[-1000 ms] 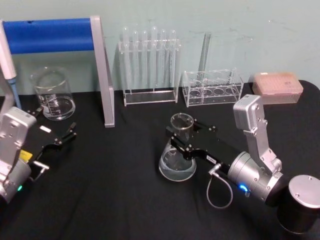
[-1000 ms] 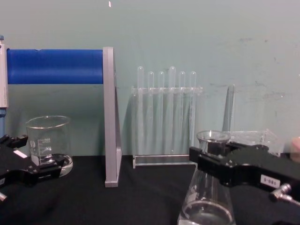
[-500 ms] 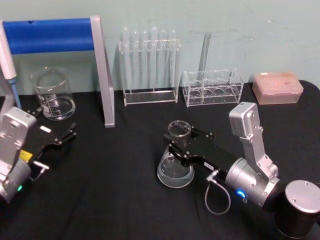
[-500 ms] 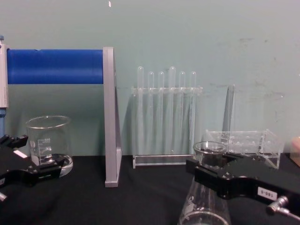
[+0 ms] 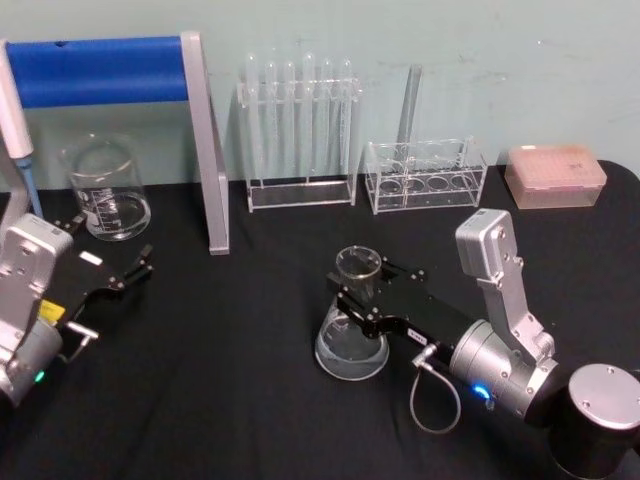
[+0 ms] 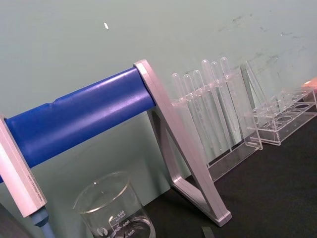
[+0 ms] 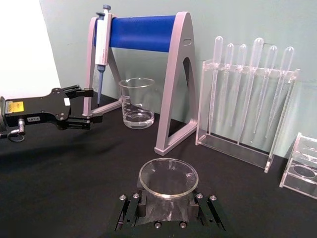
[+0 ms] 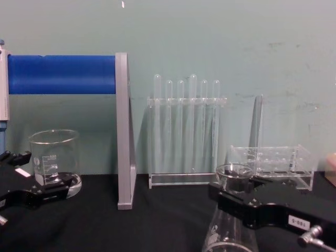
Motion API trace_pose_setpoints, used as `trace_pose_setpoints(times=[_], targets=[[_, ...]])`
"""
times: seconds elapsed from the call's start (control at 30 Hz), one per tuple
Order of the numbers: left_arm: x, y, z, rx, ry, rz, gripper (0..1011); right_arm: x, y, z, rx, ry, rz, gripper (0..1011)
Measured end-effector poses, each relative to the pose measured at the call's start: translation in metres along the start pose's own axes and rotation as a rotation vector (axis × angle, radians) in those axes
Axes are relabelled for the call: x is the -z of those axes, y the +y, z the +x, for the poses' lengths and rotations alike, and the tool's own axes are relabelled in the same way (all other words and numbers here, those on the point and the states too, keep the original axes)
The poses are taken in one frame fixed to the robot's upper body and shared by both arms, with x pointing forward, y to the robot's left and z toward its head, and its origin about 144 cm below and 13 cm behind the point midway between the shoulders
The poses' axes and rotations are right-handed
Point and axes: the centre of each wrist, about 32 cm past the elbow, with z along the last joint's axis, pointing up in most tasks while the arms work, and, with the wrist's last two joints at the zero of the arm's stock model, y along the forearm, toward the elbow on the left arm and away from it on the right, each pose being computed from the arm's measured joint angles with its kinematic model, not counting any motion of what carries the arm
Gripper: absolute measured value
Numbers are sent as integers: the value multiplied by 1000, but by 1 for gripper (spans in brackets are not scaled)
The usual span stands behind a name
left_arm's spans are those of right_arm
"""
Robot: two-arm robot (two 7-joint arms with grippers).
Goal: Grasp the erlenmeyer flask with one hand, shake it three times, then place it back.
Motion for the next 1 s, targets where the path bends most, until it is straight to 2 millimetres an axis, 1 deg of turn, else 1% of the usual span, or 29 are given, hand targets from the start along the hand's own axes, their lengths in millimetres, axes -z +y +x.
trace_pose_setpoints(times=[0.57,0.63,0.67,0.77,0.83,0.9,0.93,1.0], targets=[[0,0,0,0,0,0,1001,0,0,0,3,-1,-3,450],[0,0,0,0,0,0,1001,0,0,0,3,-1,-3,484],[0,0,0,0,0,0,1001,0,0,0,3,-1,-3,484],[0,0,0,0,0,0,1001,0,0,0,3,-1,-2,600],[0,0,0,0,0,0,1001,0,0,0,3,-1,-2,645],[0,0,0,0,0,0,1001,0,0,0,3,-1,-2,729],[0,0,0,0,0,0,1001,0,0,0,3,-1,-2,743],[0,0,0,0,0,0,1001,0,0,0,3,-1,-2,823]])
